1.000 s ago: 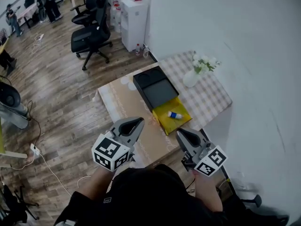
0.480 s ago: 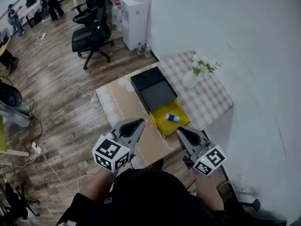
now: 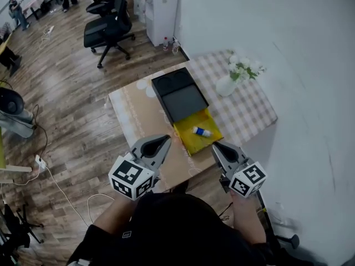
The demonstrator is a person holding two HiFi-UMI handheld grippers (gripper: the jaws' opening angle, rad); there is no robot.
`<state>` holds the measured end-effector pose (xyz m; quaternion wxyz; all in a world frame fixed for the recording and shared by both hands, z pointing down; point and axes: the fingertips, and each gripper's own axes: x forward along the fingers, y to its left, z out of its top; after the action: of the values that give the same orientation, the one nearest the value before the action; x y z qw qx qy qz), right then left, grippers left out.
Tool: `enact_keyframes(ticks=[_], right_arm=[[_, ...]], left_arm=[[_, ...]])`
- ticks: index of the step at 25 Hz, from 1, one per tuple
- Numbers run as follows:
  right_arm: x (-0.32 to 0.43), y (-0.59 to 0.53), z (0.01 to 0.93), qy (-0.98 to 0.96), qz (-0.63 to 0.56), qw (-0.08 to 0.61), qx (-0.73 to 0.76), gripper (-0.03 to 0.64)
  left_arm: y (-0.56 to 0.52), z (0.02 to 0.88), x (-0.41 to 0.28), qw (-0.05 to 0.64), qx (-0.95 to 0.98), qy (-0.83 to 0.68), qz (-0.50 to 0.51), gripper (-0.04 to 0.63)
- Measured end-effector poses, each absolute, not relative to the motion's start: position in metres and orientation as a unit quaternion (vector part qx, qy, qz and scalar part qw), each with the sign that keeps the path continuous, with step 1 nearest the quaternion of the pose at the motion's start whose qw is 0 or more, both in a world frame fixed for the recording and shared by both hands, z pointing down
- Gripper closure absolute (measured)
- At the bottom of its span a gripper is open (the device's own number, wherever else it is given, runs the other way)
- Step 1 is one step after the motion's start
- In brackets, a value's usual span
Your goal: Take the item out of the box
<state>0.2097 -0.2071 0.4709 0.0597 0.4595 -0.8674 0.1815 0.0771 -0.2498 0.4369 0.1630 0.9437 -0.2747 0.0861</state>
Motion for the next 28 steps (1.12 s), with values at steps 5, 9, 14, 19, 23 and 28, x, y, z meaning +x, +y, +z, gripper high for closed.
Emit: enact_keyframes(ticks=[5, 9, 14, 19, 23, 28], right_arm=[[0.208, -0.223, 0.492, -0.871, 0.192, 0.103, 0.440, 0.577], [0.202, -0.236, 0.516, -0.877, 0.216, 0.132, 0.408, 0.577], [0.199, -0.257, 0.545, -0.878, 0.226, 0.165, 0.389, 0.575], [0.200, -0.274, 0.580, -0.873, 0.243, 0.198, 0.374, 0.561], [0.202, -0.281, 0.614, -0.866, 0.254, 0.238, 0.359, 0.487], [0.215, -0.290, 0.657, -0.855, 0.234, 0.313, 0.342, 0.446]], left_arm=[[-0.255, 0.446, 0.078, 0.173, 0.940, -0.281, 0.087, 0.580], [-0.259, 0.453, 0.081, 0.181, 0.937, -0.283, 0.091, 0.580], [-0.263, 0.464, 0.086, 0.191, 0.936, -0.277, 0.106, 0.580], [-0.269, 0.470, 0.089, 0.209, 0.932, -0.276, 0.105, 0.580], [-0.272, 0.475, 0.086, 0.214, 0.929, -0.281, 0.111, 0.580], [-0.272, 0.480, 0.081, 0.222, 0.924, -0.289, 0.115, 0.580]])
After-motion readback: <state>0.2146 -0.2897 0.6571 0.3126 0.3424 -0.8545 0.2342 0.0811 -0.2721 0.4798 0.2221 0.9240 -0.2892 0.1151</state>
